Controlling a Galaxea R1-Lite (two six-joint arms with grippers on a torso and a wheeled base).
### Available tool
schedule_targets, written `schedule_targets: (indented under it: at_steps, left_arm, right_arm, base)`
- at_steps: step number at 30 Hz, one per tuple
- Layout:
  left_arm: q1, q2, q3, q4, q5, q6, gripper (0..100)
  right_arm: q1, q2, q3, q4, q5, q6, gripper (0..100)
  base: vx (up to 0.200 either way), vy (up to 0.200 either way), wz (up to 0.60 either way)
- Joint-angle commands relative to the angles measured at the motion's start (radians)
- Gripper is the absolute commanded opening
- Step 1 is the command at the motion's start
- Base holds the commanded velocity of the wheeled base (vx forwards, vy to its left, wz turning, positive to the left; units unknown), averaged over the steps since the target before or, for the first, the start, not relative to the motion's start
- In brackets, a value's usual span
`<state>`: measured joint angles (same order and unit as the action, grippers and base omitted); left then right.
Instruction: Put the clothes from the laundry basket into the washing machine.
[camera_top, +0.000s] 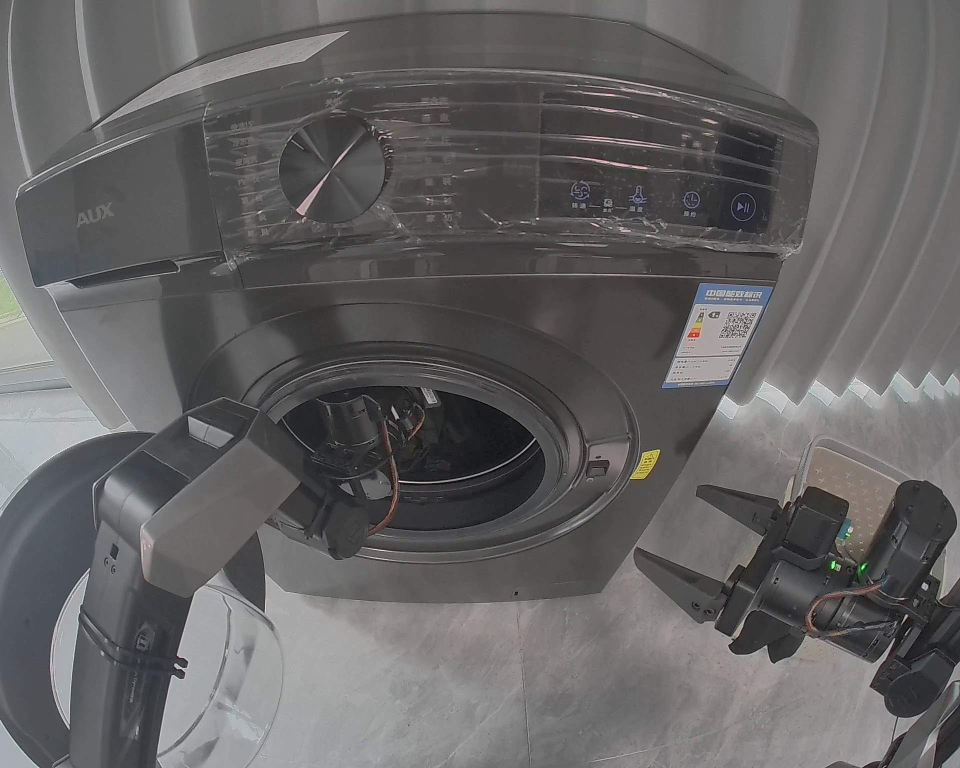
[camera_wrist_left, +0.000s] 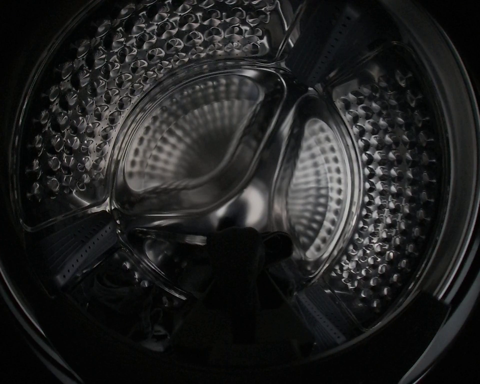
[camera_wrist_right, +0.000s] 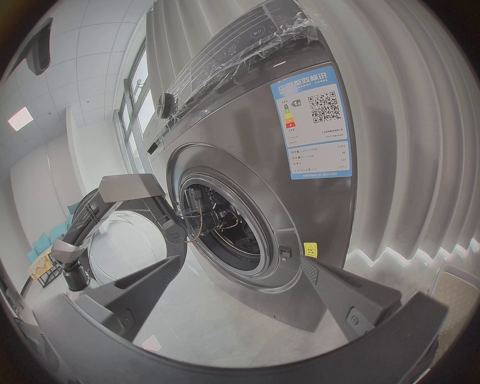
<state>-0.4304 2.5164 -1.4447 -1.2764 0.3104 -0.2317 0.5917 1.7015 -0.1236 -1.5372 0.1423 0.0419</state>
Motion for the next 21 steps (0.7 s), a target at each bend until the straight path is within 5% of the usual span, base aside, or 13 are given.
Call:
schedule_targets:
  at_steps: [1, 3, 4, 14, 21]
  left_arm:
    - [0.019, 0.048, -0.042, 0.003, 0.001, 0.002, 0]
    - [0.019, 0.048, -0.034, 0.003, 0.001, 0.000, 0]
    - [0.019, 0.047, -0.031, 0.003, 0.001, -0.005, 100]
    - [-0.002, 0.015, 0.035, -0.008, 0.001, -0.006, 100]
    - [-0.060, -0.123, 0.299, -0.031, 0.001, -0.003, 100]
  right_arm:
    - [0.000, 0.000, 0.001, -0.001, 0.000, 0.000, 100]
    - [0.000, 0.000, 0.001, -0.001, 0.000, 0.000, 100]
    - [0.000, 0.000, 0.001, -0.001, 0.000, 0.000, 100]
    - [0.000, -0.002, 0.002, -0.001, 0.000, 0.000, 100]
    - [-0.001, -0.005, 0.004, -0.001, 0.000, 0.000, 100]
  base:
    - [0.000, 0.000, 0.00]
    - [0.000, 0.000, 0.00]
    - [0.000, 0.000, 0.00]
    - [0.000, 0.000, 0.00]
    - [0.000, 0.000, 0.00]
